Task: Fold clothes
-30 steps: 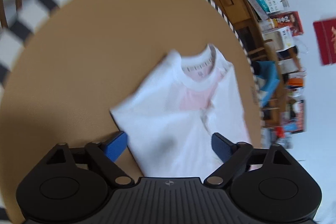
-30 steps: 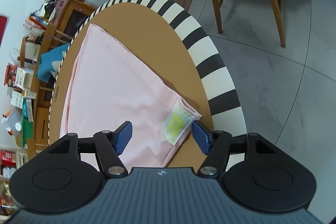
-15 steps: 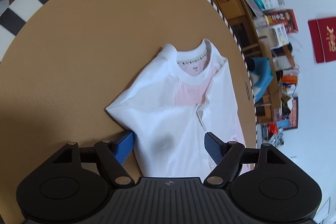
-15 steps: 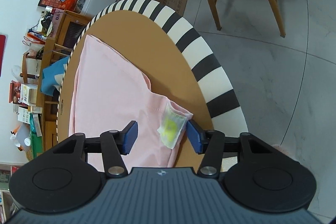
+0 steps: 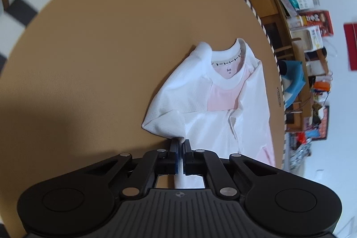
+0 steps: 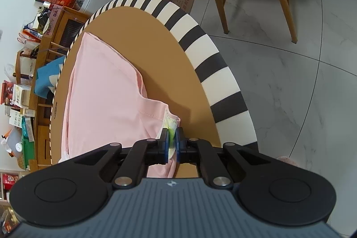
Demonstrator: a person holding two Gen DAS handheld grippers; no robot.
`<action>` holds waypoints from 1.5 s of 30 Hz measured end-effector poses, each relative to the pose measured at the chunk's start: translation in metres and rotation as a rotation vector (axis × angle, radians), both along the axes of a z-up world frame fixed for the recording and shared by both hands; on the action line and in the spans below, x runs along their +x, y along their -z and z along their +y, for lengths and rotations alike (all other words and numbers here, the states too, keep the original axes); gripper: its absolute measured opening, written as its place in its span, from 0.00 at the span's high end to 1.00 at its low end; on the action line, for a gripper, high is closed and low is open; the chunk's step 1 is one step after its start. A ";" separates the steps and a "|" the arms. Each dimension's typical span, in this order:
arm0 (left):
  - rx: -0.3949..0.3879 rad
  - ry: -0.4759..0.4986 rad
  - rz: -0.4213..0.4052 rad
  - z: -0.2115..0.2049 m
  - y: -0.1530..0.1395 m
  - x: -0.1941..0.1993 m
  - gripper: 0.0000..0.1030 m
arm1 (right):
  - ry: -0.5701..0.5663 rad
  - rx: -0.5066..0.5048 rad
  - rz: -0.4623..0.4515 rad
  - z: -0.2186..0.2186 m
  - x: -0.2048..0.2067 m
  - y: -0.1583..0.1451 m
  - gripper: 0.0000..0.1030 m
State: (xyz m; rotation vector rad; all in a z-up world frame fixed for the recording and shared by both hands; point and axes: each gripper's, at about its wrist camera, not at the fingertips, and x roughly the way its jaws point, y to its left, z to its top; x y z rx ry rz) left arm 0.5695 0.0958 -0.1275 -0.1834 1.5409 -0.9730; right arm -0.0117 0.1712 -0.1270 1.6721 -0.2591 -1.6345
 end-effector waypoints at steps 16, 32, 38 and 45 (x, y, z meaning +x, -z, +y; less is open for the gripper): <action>0.003 0.056 -0.100 0.046 -0.023 0.005 0.97 | -0.041 0.026 0.043 0.031 -0.005 -0.019 0.96; -0.049 -0.023 -0.029 0.094 -0.071 0.007 0.97 | -0.111 -0.028 -0.051 0.026 -0.013 -0.074 0.96; -0.123 -0.016 -0.029 0.016 -0.092 0.005 0.97 | -0.135 -0.167 -0.051 -0.060 -0.019 -0.099 0.96; -0.150 -0.023 -0.107 -0.104 -0.097 -0.007 0.97 | -0.141 -0.188 0.006 -0.189 -0.028 -0.098 0.96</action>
